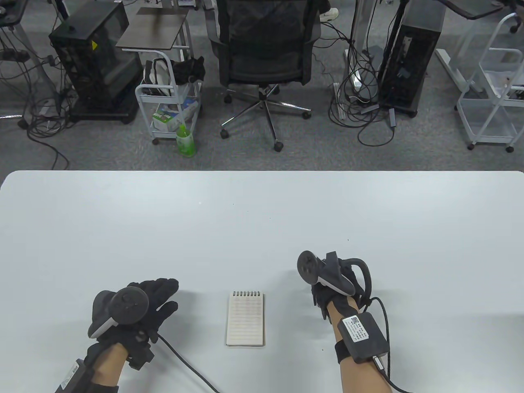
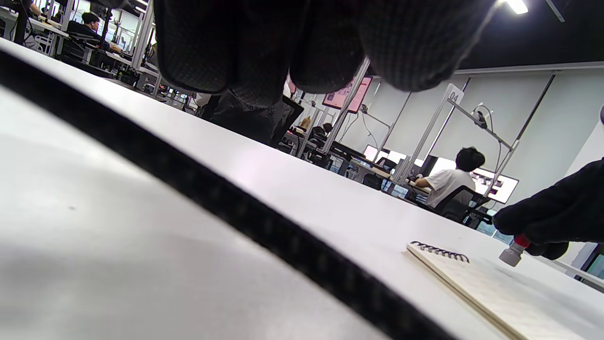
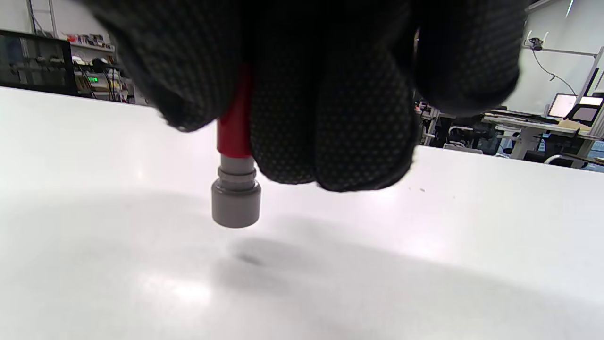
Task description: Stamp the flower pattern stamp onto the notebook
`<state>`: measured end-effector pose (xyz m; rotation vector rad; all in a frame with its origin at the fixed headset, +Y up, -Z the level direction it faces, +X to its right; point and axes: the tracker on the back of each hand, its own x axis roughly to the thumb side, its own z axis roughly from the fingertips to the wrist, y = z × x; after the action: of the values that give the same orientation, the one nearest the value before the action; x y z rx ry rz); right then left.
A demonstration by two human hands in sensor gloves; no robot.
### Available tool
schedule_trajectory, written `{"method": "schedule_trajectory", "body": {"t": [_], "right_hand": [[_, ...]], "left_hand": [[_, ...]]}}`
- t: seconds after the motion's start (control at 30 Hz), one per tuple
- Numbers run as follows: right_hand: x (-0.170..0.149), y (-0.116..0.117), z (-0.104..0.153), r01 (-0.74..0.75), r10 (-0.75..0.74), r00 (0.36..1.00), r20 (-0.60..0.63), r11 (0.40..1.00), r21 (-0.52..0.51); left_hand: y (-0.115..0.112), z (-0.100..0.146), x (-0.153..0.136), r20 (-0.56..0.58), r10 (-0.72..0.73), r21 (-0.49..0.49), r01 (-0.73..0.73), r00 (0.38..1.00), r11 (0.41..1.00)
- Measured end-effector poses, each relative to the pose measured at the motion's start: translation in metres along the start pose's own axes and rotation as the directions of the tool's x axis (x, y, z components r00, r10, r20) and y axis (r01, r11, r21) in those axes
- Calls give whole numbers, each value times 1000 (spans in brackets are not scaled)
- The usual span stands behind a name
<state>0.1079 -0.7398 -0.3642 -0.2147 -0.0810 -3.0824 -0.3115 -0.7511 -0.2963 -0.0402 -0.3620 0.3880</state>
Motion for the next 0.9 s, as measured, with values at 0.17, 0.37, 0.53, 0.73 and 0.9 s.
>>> {"method": "schedule_trajectory", "body": {"t": [0.17,0.37,0.53,0.73,0.9], "right_hand": [[2,7,-4,-6,6,1000,-9,999,45],[3,8,-6,8,-7,1000,-21,998,67],[2,7,-6,20,-18,1000,-20,997,77],[-2,-3,0,41,-40,999,-16,997,64],[-8,-16,10,68,-68,998,-6,998,18]], "left_hand": [[2,2,-10,-23,17,-7,-17,1000,1000],[1,1,-10,-23,11,-18,-11,1000,1000],[0,0,-8,-19,-1,-22,1,1000,1000],[-1,1,-8,-17,-7,-23,6,1000,1000],[-1,0,-7,-6,-15,-24,15,1000,1000]]}}
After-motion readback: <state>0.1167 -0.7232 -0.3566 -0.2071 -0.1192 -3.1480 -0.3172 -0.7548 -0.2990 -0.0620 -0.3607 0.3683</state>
